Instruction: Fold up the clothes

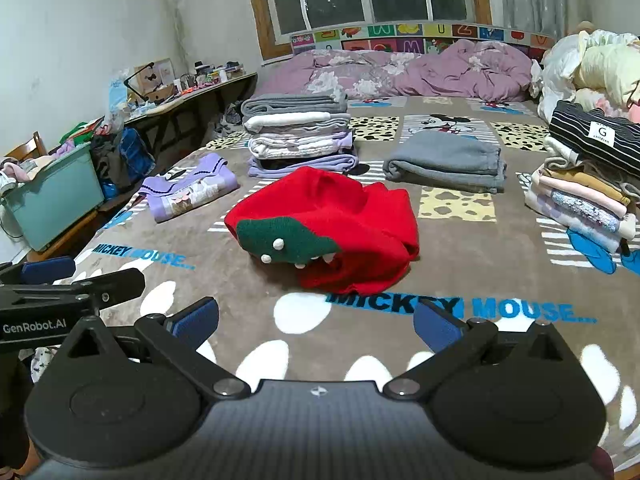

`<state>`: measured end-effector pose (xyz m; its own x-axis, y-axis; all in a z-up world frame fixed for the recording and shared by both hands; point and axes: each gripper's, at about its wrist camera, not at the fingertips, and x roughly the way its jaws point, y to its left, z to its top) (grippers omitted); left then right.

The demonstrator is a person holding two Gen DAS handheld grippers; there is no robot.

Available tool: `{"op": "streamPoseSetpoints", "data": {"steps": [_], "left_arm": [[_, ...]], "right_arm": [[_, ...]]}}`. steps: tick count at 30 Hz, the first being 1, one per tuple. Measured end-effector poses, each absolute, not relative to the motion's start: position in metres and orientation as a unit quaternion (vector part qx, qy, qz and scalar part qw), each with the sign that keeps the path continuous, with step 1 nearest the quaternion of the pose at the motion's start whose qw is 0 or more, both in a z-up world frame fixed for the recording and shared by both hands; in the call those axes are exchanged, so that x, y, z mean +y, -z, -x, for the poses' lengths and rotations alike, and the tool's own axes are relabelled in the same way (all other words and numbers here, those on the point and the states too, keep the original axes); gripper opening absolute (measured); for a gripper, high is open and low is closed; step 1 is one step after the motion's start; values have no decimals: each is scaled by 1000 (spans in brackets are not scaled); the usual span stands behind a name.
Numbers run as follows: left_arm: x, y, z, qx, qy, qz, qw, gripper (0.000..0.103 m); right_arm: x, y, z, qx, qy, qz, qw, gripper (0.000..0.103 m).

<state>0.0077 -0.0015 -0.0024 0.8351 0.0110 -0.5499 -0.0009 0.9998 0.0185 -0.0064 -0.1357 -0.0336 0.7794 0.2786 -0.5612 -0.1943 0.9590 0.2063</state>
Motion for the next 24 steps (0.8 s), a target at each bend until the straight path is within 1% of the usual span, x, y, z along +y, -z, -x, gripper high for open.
{"op": "streamPoseSetpoints", "data": {"steps": [7, 24], "left_arm": [[3, 5, 0, 273, 0, -3, 962, 103], [7, 9, -2, 282, 9, 2, 959, 103]], "right_arm": [[-140, 35, 7, 303, -124, -66, 943, 103], [-136, 36, 7, 308, -125, -63, 941, 103]]}}
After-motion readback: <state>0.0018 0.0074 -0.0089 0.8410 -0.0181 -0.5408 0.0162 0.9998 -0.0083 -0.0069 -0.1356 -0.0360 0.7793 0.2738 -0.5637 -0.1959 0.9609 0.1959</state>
